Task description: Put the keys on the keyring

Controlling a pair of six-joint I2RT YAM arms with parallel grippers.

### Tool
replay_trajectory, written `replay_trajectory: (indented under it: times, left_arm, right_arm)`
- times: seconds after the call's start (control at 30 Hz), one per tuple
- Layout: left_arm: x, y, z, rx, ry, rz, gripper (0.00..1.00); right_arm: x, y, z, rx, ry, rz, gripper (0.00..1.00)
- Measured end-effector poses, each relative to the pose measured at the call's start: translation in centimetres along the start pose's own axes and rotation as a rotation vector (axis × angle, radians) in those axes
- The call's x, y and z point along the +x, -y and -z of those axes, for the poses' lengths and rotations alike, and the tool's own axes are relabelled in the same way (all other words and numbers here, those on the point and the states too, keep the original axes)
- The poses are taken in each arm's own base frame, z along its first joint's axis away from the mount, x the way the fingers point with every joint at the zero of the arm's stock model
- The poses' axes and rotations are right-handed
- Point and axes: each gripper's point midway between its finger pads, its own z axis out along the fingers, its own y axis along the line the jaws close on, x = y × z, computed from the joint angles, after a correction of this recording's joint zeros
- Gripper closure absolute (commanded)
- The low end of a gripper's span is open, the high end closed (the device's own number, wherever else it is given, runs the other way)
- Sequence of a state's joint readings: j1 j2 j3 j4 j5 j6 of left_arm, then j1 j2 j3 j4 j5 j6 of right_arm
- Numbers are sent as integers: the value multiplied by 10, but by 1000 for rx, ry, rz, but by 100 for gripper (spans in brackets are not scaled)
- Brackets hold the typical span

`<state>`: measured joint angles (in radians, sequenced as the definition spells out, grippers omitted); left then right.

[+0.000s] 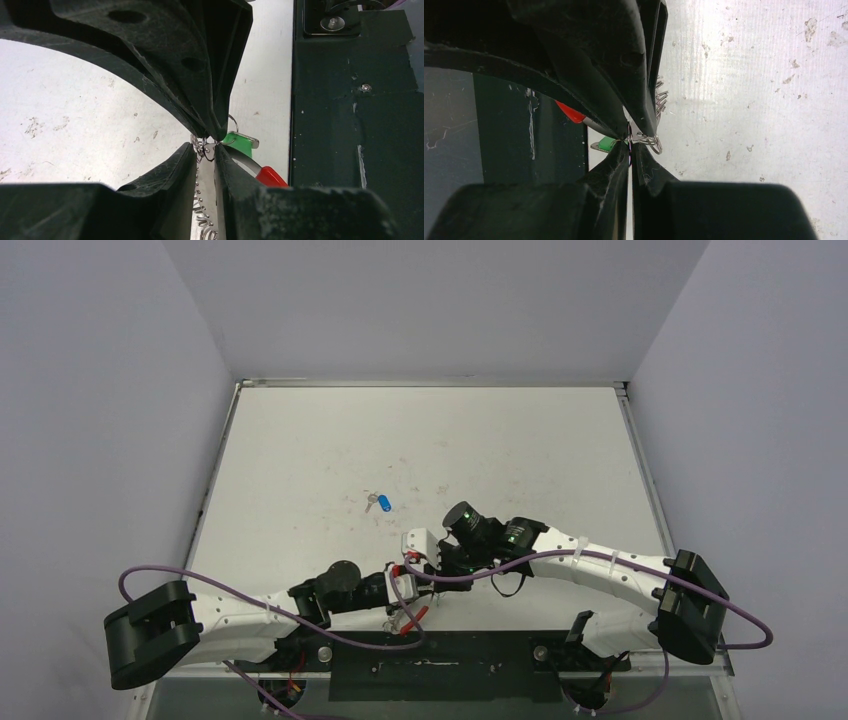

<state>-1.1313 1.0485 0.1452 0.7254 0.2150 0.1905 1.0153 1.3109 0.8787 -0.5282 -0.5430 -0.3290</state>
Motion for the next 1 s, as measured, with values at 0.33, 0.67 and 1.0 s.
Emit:
replay_trajectory:
  times: [0.33, 0.67, 1.0]
  left_arm:
    - [0, 1, 0, 2, 2, 11, 100]
    - [-2, -2, 0, -18, 12, 16, 100]
    - [-9, -6, 9, -52, 61, 16, 100]
  right_arm:
    - [0, 0, 0, 0, 0, 1, 99]
    - [-5, 4, 4, 33, 54, -3, 53]
    - [-13, 17, 41, 158, 303, -14, 52]
